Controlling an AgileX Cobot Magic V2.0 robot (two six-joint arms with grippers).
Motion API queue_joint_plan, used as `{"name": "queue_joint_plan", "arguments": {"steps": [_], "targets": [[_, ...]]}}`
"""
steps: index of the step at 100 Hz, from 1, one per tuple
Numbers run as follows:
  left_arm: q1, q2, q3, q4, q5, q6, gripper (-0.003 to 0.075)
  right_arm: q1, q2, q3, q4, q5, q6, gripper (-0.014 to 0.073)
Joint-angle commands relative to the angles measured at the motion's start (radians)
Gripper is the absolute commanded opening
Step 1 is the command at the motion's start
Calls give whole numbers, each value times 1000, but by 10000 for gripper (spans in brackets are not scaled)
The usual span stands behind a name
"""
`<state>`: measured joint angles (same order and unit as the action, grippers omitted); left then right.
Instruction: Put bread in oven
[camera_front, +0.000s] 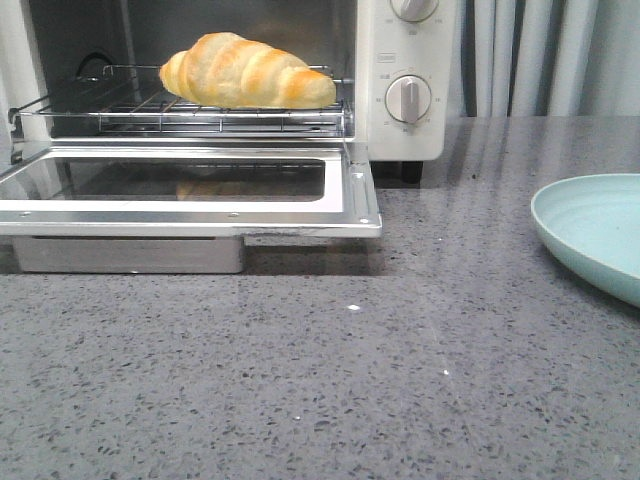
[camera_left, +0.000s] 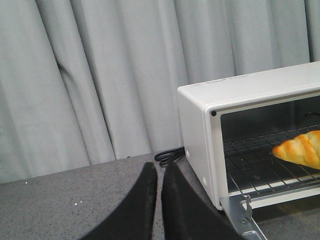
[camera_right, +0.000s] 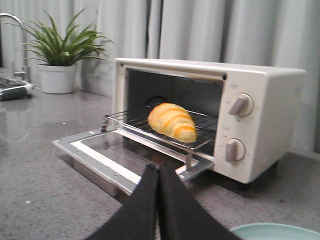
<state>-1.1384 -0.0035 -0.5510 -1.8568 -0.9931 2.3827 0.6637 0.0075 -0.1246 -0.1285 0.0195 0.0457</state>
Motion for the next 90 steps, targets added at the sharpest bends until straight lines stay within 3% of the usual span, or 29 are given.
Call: {"name": "queue_joint_plan", "arguments": {"steps": [1,44,90], "targets": [[-6,20,-18,-1,58,-9,-20,-95,20,-11,52,-99,-25,-44],[-6,20,-18,-1,58,-9,-20,-430,20,34,82,-129,-99,-44],[-6,20,-18,-1,58,-9,-20,-672,-41,83,97,-118,-99,-44]]}}
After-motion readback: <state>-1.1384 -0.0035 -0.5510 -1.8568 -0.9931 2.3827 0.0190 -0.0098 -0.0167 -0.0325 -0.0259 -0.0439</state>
